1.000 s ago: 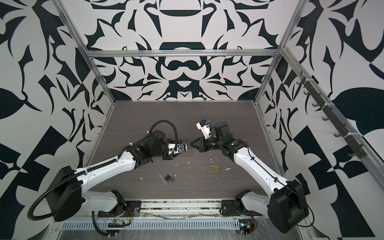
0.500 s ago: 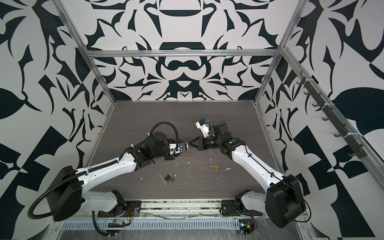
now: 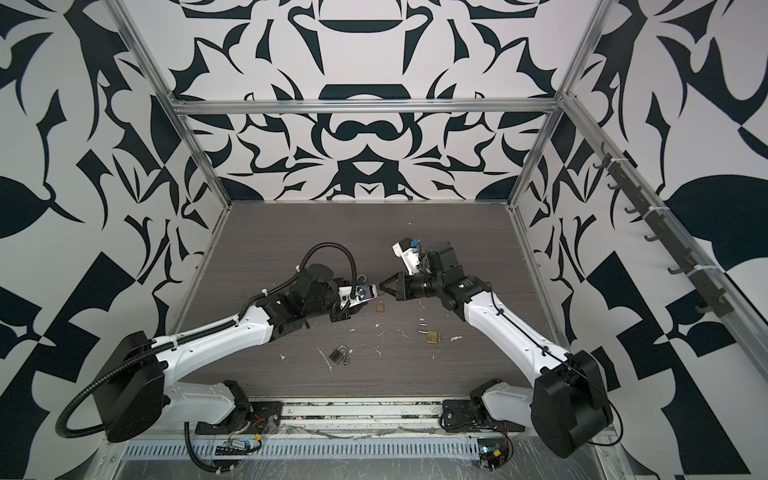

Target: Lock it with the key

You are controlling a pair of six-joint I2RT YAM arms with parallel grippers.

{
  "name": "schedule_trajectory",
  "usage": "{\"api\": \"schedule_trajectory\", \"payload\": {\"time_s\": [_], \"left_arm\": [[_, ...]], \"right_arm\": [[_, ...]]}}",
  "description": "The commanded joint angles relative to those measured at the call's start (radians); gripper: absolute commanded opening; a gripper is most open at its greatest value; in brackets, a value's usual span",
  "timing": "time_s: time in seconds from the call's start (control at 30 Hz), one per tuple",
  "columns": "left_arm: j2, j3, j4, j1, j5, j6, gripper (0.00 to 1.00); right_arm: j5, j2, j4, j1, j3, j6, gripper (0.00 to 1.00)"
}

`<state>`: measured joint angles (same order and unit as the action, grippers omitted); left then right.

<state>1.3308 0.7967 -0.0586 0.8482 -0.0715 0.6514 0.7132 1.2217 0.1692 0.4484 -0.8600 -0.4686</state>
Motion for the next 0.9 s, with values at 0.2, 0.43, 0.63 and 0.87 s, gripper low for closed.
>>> {"api": "schedule_trajectory", "payload": {"time_s": [0.2, 0.43, 0.63, 0.87], "left_arm": [[0.000, -0.052, -0.192, 0.014, -0.037, -0.151, 0.00], [0.019, -0.036, -0.226, 0.014, -0.029, -0.215, 0.00], [0.040, 0.003, -0.272, 0.014, -0.023, -0.324, 0.01], [0.062, 0.046, -0.325, 0.014, -0.020, -0.449, 0.02]], "right_arm": [[-0.135, -0.129, 0.018, -0.077, -0.032, 0.002, 0.22], [-0.167, -0.241, -0.025, -0.095, -0.002, 0.029, 0.47], [-0.162, -0.316, -0.128, -0.094, 0.094, 0.012, 0.63], [-0.088, -0.280, -0.257, -0.093, 0.173, -0.062, 0.74]]}}
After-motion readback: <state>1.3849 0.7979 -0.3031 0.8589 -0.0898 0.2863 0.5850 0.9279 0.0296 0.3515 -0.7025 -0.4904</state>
